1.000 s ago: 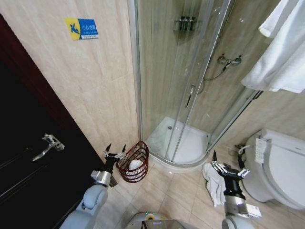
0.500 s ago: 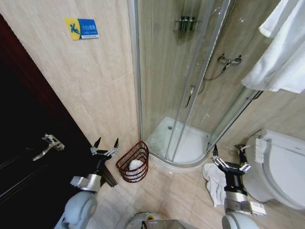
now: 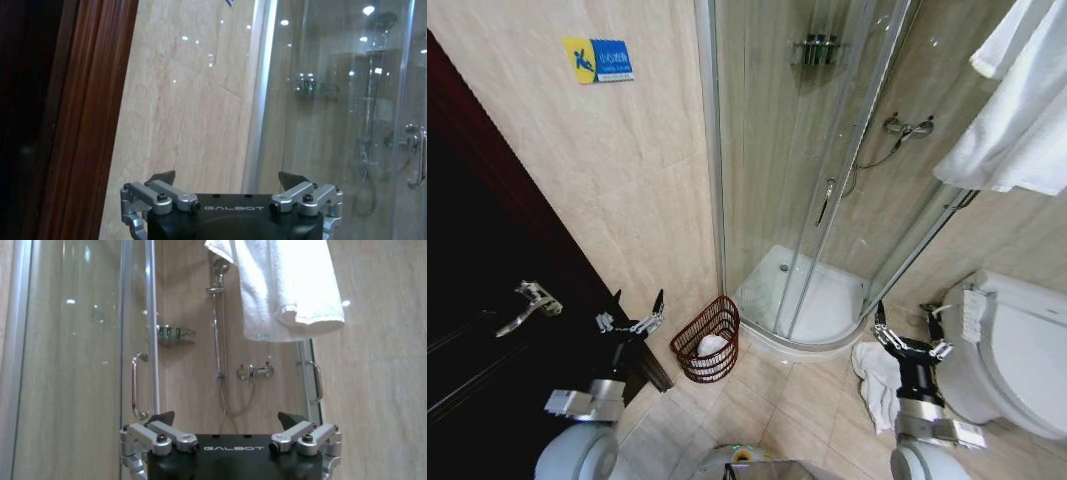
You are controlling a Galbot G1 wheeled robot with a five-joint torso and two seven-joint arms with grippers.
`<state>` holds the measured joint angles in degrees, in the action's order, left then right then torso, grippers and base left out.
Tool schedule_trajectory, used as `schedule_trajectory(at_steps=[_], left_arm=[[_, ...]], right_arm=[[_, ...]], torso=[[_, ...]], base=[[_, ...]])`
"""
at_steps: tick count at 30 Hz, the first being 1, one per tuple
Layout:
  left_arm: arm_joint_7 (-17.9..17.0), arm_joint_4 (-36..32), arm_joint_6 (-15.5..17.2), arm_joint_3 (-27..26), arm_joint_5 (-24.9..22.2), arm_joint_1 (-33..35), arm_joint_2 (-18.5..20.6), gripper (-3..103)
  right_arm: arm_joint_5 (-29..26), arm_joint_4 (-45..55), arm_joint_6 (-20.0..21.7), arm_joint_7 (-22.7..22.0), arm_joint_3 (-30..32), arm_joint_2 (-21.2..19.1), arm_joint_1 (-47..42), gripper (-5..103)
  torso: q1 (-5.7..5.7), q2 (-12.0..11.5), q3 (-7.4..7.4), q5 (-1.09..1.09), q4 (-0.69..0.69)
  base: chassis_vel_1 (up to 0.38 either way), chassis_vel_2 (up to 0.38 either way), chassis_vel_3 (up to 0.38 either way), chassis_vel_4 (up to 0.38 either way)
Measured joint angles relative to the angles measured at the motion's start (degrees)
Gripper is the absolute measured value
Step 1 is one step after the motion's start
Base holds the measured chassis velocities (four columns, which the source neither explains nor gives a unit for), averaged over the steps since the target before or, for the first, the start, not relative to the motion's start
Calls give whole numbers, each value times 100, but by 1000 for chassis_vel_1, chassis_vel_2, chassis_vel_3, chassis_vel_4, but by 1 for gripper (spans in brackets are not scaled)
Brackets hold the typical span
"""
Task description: Discard the used towel into the hamper.
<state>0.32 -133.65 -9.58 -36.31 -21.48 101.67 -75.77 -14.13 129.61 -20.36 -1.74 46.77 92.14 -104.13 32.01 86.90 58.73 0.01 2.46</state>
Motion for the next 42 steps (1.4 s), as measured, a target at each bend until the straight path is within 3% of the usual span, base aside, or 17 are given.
schedule_trajectory(at_steps=[11, 42], left_arm=[[229, 147, -111, 133, 329, 116, -602, 100], [276, 172, -122, 127, 340, 116, -588, 100]], right_arm=[[-154, -94, -27, 14, 26, 0, -14, 100], [-324, -8, -448, 236, 149, 0, -123, 100]], torso=[[0, 0, 0, 0, 0], [0, -1, 0, -2, 0]], base=[[0, 0, 0, 0], [-3, -4, 5, 4]])
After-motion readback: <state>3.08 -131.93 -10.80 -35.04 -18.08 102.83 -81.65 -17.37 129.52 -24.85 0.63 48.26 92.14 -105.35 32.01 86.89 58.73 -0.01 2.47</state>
